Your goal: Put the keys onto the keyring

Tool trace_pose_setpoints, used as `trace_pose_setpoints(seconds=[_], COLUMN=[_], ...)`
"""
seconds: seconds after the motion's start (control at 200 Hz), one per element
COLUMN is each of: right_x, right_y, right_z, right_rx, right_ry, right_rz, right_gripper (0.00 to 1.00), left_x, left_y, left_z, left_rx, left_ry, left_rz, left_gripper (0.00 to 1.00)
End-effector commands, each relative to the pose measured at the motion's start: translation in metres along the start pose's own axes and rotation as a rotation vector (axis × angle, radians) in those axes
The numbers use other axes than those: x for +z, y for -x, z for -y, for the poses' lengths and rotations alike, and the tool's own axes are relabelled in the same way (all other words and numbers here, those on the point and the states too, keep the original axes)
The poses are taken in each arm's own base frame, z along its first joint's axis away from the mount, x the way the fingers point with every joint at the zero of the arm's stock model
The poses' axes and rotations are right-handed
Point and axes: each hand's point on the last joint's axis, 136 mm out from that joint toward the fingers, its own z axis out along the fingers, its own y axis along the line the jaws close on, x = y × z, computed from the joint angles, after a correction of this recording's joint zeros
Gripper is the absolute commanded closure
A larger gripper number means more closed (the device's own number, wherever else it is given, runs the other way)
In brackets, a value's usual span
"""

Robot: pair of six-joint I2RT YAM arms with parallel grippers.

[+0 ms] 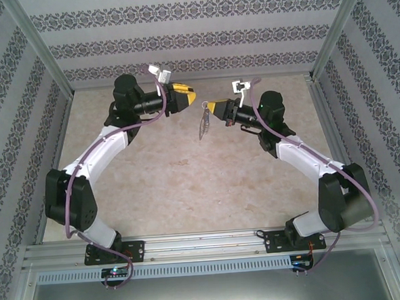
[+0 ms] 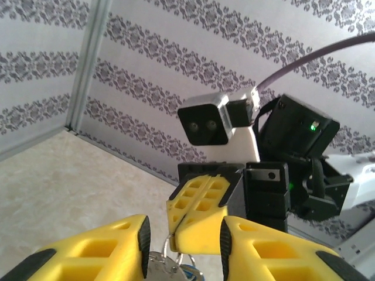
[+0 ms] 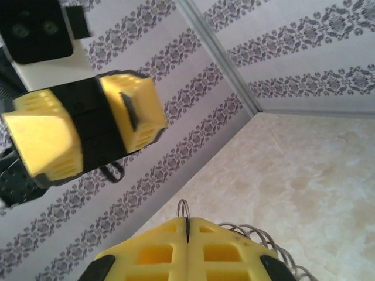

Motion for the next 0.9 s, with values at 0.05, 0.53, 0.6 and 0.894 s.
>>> trace_pose_setpoints(seconds=[0.05,0.53,0.6,0.894], right_x=[0.002,0.009,0.008,0.007], right_y=[0.006,0.003,0.003,0.002], right_z=[-0.015,-0.01,-0.01,-0.01], right_rx=[-0.083,-0.072,-0.074,-0.075], right_ry=[0.062,0.072,0.072,0.071], right_rz=[-0.047,-0.073,-0.072,-0.072], right_gripper=[1.0,1.0,1.0,1.0], left_x=[0.003,0.009,0.01,0.015], left_y=[-0.018,-0.037,-0.04,-0.044], left_z=[-0.001,0.0,-0.002,-0.006], left_rx=[-0.053,-0.106,-0.11,-0.118], left_ry=[-0.091,-0.155,-0.154,-0.15], left_rz=[-0.093,-0.144,-0.148,-0.154], left_gripper=[0.64,0.65,0.65,0.66])
